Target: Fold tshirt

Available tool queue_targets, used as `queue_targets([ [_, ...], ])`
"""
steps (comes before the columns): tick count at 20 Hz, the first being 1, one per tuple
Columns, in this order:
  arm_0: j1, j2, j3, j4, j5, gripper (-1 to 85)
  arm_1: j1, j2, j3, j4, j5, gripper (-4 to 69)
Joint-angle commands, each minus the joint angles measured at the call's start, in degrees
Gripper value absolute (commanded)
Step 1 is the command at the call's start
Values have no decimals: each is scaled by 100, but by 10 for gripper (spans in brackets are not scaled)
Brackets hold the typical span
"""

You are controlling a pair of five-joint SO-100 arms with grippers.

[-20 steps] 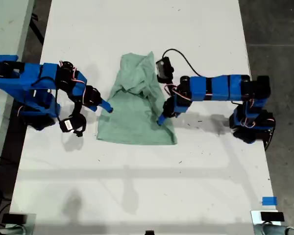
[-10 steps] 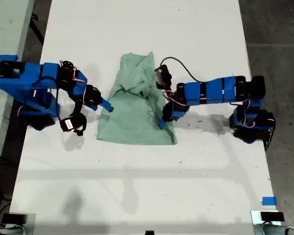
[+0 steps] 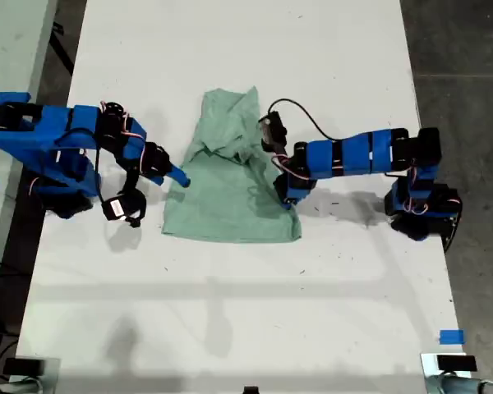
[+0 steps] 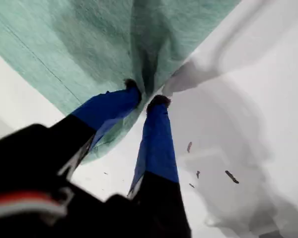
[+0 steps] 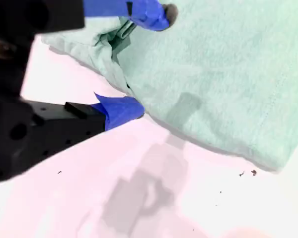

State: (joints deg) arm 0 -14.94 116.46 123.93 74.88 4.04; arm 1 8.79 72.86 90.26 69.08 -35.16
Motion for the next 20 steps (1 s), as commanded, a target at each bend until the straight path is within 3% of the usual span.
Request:
queue_targets([
  [1, -62, 264, -53, -105, 53, 253, -132, 123, -114, -18, -18, 27],
  [2, -62, 264, -44, -123, 53, 253, -149, 132, -229, 79, -35, -2],
  [9, -18, 264, -18, -158, 53, 253, -281, 114, -1890, 1450, 35, -3],
  [12, 18, 272, 9, -185, 44, 254, -299, -149, -2769, 1767, 44, -3],
  [18, 79, 334, 26, -193, 18, 254, -193, -1459, -4263, 1731, 123, -3],
  [20, 70, 343, 26, -211, 0, 255, -105, -1705, -4421, 1371, 185, -3],
])
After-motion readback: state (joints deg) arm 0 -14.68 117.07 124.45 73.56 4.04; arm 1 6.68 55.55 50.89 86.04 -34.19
